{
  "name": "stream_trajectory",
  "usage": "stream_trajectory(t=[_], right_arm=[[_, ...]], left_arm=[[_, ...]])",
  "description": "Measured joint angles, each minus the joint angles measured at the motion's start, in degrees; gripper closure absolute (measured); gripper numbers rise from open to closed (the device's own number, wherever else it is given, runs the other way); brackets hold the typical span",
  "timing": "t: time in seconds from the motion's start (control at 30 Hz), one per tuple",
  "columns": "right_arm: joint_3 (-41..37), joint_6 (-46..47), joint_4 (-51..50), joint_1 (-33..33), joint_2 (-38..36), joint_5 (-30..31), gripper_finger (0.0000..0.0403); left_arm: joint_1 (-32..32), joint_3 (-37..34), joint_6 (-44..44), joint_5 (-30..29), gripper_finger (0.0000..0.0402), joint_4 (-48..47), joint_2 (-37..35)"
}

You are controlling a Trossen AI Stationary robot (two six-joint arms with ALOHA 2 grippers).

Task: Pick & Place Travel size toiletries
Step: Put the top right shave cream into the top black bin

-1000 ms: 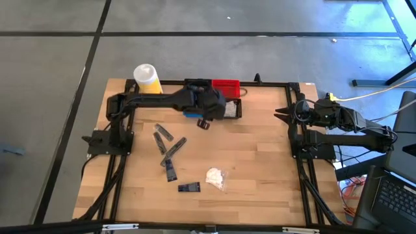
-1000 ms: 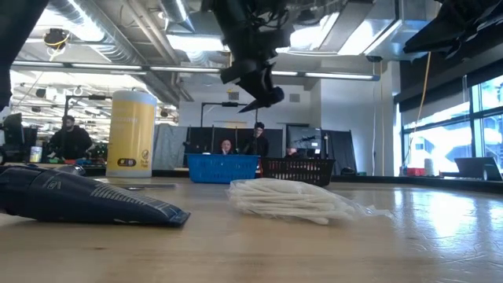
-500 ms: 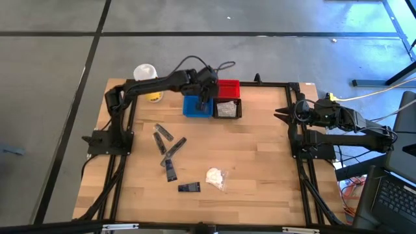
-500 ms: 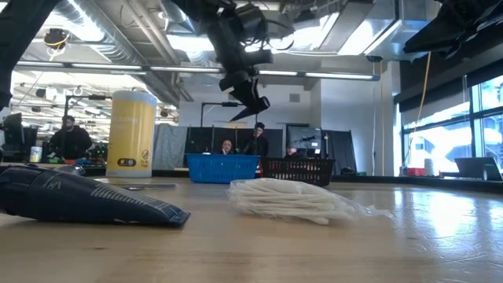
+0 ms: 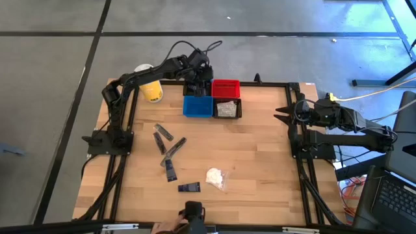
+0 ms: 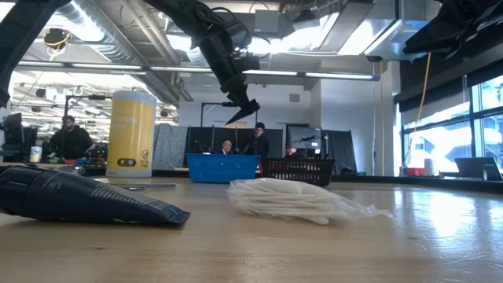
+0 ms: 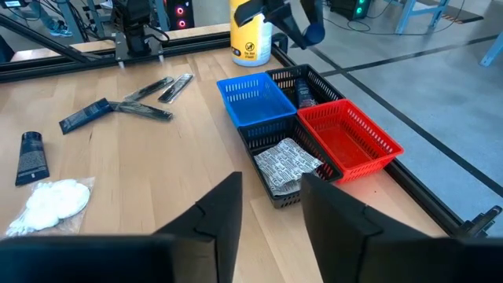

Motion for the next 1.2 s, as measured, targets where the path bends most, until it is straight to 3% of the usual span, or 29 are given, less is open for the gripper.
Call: stream_trajectory(t=[0.4, 1.2], right_arm=[[0.0, 0.0, -0.02, 0.0, -0.01, -0.01, 0.0247], [-0.01, 0.0, -0.02, -0.02, 0.0, -0.02, 0.0213]], left_arm=[[2.89, 0.0, -5.52, -0.16, 0.0259, 2.08, 0.58], [4.3, -0.04, -9.51, -4.61, 0.0259, 0.8, 12.02]])
